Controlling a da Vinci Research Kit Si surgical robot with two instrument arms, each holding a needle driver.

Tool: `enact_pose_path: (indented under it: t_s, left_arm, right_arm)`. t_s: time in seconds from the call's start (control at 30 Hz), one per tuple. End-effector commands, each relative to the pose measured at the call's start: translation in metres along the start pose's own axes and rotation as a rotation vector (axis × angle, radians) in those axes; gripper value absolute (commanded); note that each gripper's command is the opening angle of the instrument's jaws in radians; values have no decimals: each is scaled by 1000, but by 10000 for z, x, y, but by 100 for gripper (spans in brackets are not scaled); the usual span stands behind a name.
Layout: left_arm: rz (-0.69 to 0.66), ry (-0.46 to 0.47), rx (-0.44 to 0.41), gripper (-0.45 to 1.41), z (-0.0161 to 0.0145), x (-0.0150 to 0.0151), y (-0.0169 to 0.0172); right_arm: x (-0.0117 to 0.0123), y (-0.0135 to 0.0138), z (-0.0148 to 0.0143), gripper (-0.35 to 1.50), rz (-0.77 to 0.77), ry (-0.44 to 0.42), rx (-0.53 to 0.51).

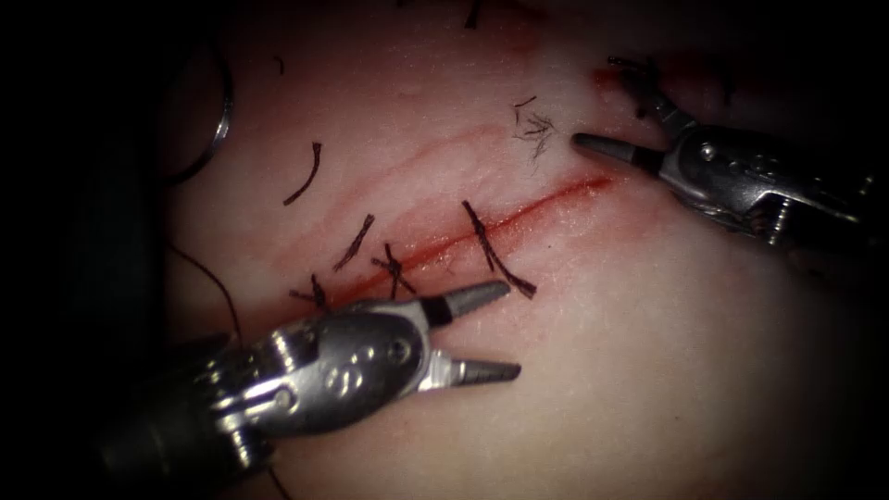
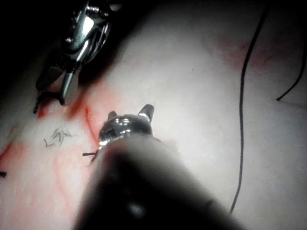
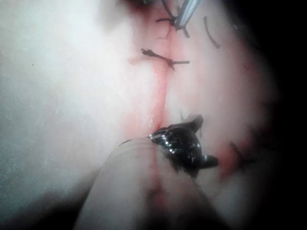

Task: Wound Closure
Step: Grab the remaining suture tail with the left end-effector.

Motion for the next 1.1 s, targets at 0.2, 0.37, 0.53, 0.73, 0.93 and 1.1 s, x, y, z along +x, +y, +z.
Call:
enact_pose_path:
  t_s: [0.2, 0.37, 0.53, 0.73, 0.93, 1.1]
  left_arm:
    - [13, -96, 82, 58, 30, -12, -12]
    - [28, -107, 94, 56, 42, -12, -7]
    - [53, -99, 75, 53, 51, -4, -1]
    - [130, -101, 74, 27, 57, -10, 0]
    - [159, -102, 68, 16, 59, -9, 2]
    - [192, -106, 63, 22, 58, 0, 2]
  right_arm:
    - [-10, -19, -21, 104, -40, -23, 92]
    - [-19, -31, -25, 101, -57, -36, 114]
    - [-21, -32, -25, 101, -59, -37, 115]
    - [-21, -33, -23, 99, -60, -37, 114]
    - [-19, -38, -19, 99, -58, -38, 109]
    - [-20, -39, -18, 99, -60, -38, 108]
